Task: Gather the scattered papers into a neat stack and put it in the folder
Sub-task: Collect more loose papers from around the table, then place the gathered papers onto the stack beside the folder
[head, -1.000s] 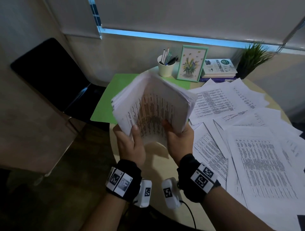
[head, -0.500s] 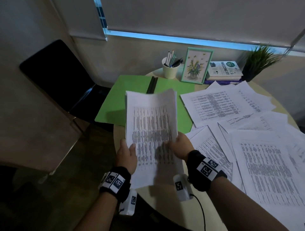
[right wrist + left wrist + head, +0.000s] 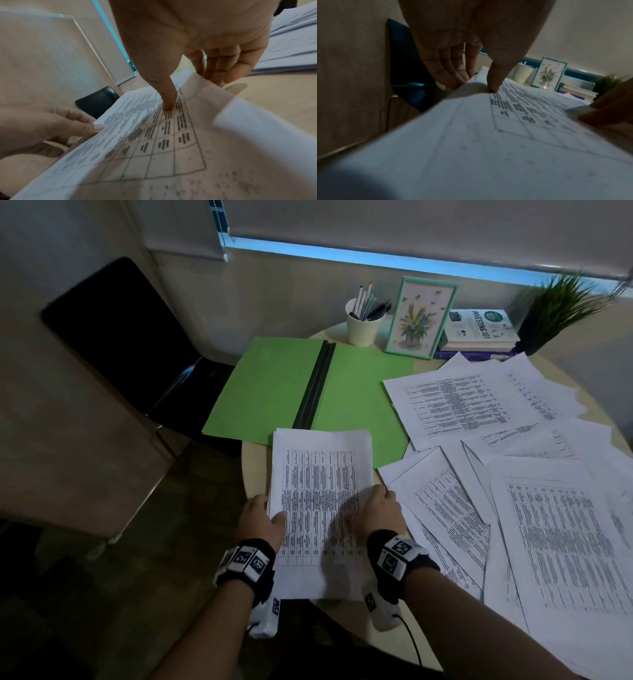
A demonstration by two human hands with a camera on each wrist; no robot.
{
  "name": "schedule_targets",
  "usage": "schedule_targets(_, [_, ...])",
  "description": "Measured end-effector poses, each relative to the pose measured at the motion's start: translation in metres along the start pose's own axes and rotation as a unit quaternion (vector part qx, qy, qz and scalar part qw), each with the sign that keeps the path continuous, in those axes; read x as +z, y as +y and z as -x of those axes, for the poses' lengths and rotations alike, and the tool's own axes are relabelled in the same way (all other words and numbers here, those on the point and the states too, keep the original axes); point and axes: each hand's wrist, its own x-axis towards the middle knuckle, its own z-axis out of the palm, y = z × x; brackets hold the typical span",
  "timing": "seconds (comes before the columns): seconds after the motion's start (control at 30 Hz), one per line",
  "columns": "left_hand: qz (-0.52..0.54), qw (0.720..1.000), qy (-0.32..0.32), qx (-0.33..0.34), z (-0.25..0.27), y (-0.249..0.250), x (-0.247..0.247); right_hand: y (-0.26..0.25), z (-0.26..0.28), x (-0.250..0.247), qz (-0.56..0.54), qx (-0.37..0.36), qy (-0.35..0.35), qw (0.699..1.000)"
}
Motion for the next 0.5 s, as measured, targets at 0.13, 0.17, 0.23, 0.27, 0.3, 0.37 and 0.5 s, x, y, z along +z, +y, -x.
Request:
schedule_targets(0.13, [-0.048, 0.998, 0.006, 0.029, -0.004, -0.004, -0.003, 0.001, 0.002, 0.002, 0.061, -0.010, 0.005, 0.998])
schedule_targets(0.17, [-0.051, 0.998, 0.006, 0.034, -0.004, -0.003, -0.004, 0.001, 0.003, 0.003, 0.061, -0.010, 0.001, 0.998])
schedule_targets(0.23, [-0.051, 0.998, 0.006, 0.036, -0.002, -0.001, -0.003, 0.000, 0.004, 0.003, 0.054, -0.009, -0.009, 0.998])
schedule_targets(0.27, [-0.052, 0.998, 0.005, 0.035, -0.001, 0.001, -0.003, -0.001, 0.004, 0.003, 0.051, -0.007, -0.012, 0.999])
schedule_targets(0.3, [-0.052, 0.998, 0.005, 0.033, 0.000, 0.002, -0.003, -0.002, 0.005, 0.002, 0.048, -0.003, -0.014, 0.999])
schedule_targets(0.37, [-0.058, 0.998, 0.003, 0.024, 0.002, 0.005, -0.002, -0.004, 0.007, 0.002, 0.041, 0.009, -0.019, 0.999])
schedule_targets(0.5, [-0.096, 0.995, -0.001, 0.014, 0.005, 0.016, -0.003, -0.008, 0.007, 0.000, 0.014, 0.039, -0.024, 0.999])
